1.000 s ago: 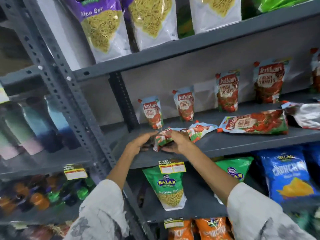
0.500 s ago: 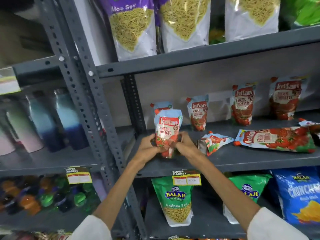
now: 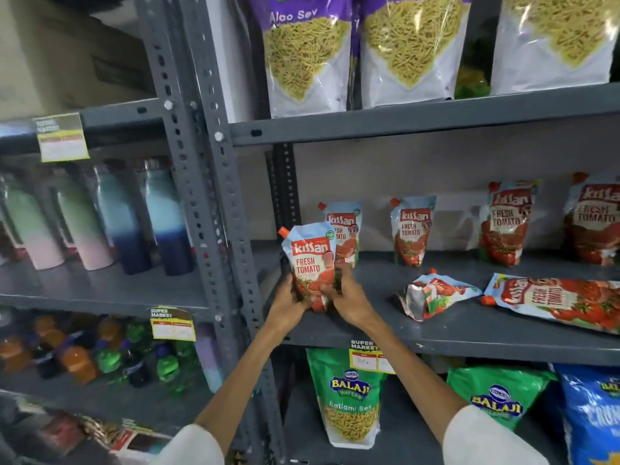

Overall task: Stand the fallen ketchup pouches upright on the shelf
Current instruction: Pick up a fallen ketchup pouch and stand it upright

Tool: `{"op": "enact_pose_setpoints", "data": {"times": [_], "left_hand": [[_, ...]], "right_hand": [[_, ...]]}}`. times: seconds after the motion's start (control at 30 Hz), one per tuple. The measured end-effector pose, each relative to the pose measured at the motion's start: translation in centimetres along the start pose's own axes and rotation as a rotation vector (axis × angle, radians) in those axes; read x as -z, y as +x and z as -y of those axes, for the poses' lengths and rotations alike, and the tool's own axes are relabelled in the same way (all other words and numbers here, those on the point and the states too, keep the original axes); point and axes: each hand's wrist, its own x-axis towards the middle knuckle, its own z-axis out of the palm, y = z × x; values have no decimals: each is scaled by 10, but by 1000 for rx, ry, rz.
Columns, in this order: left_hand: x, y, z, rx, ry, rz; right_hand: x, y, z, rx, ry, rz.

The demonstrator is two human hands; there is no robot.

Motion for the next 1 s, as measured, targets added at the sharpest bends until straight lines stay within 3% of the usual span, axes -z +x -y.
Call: {"op": "enact_pose_setpoints", "data": {"times": [0.07,0.13,0.2,0.23,0.37,0.43,0.5,0.6,0.7,0.77,0.87,1.0], "left_hand": [[-8,-10,-6,7,-5,-73],[-21,-22,-13,-43,68,-293],[-33,-33,-20,-119,135,-524],[-43,-36,-25,-172,130,-562],[-78,-22,-46,-263,90,-320],[-100,-7,-56,-224,104,-187],[-123,13,-64,-139,140,-89],[-152,39,-75,197,178,147],[-165,47,-87,553,41,438],[-167,49,-92,593,25,493],[-166,42,-95,564,-14,513],[-166,24,-84,489,-207,398]], "right_hand": [[8,-5,2,-13,-29,15],[23,-10,5,-2,-47,5],[50,-16,10,27,-126,-87],[69,-21,11,25,-168,-157],[148,-36,0,-150,-372,-430],[180,-43,-16,-376,-519,-378],[196,-52,-30,-537,-524,-201],[196,-58,-35,-539,-530,-63],[193,-51,-35,-547,-596,-76],[194,-46,-38,-575,-529,-56],[197,-47,-37,-611,-226,-58],[195,-49,-38,-581,108,-92]]}}
